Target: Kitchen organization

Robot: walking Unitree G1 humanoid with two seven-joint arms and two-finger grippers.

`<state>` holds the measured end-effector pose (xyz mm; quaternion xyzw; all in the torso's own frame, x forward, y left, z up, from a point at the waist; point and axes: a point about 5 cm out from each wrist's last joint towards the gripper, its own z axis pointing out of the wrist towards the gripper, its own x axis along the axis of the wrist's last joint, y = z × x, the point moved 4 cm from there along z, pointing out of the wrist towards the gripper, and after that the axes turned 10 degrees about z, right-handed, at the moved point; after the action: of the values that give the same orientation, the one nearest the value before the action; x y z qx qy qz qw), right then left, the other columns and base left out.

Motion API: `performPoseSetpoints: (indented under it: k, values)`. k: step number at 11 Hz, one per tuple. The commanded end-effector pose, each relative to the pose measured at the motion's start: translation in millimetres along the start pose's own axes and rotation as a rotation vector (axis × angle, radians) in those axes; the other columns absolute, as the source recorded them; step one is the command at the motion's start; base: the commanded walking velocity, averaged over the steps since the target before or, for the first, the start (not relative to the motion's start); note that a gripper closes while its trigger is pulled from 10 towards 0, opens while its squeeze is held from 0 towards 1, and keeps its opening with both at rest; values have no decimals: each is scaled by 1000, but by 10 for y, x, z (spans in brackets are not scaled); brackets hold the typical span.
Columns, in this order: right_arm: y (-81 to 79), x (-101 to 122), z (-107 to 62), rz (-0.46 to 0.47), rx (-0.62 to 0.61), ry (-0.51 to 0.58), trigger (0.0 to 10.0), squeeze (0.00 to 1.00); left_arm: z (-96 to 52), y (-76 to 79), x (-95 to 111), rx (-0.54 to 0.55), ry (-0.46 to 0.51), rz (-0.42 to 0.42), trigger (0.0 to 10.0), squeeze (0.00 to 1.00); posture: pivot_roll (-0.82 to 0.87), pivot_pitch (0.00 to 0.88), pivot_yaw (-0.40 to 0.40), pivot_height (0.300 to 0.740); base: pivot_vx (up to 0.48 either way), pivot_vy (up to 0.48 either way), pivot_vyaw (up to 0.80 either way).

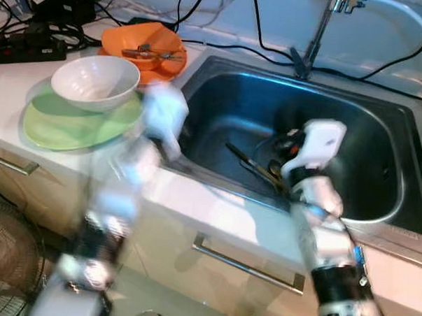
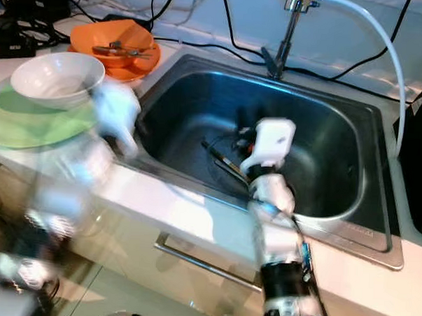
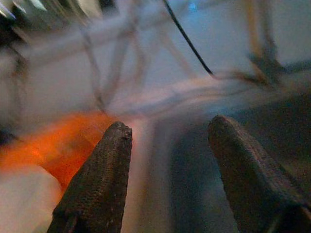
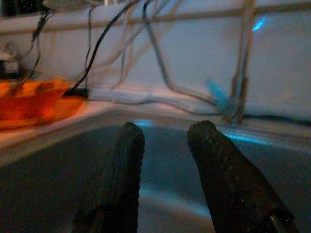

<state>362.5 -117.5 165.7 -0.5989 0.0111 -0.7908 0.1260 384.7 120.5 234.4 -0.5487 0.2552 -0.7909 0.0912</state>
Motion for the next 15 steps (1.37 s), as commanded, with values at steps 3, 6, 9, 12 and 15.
performPoseSetpoints:
  k: [3,6,9,12,15]
  values:
    - [-30,-18,-6,8,2,-30,10000,0,53,-505,13,80,-121,127,10000,0,19,79,-31,740,0,0,0]
    - [-40,-45,9,10,11,-51,10000,0,39,-509,-29,11,-224,157,10000,0,27,84,-35,740,0,0,0]
    - [-66,-83,18,11,30,-76,10000,0,-56,-502,-159,-37,-384,205,10000,0,36,89,-41,740,0,0,0]
    - [-94,-104,22,16,44,-86,10000,0,-129,-554,-251,-17,-476,214,10000,0,39,87,-43,740,0,0,0]
    - [-87,-115,20,15,46,-93,10000,0,-158,-579,-293,-9,-518,222,10000,0,38,89,-42,740,0,0,0]
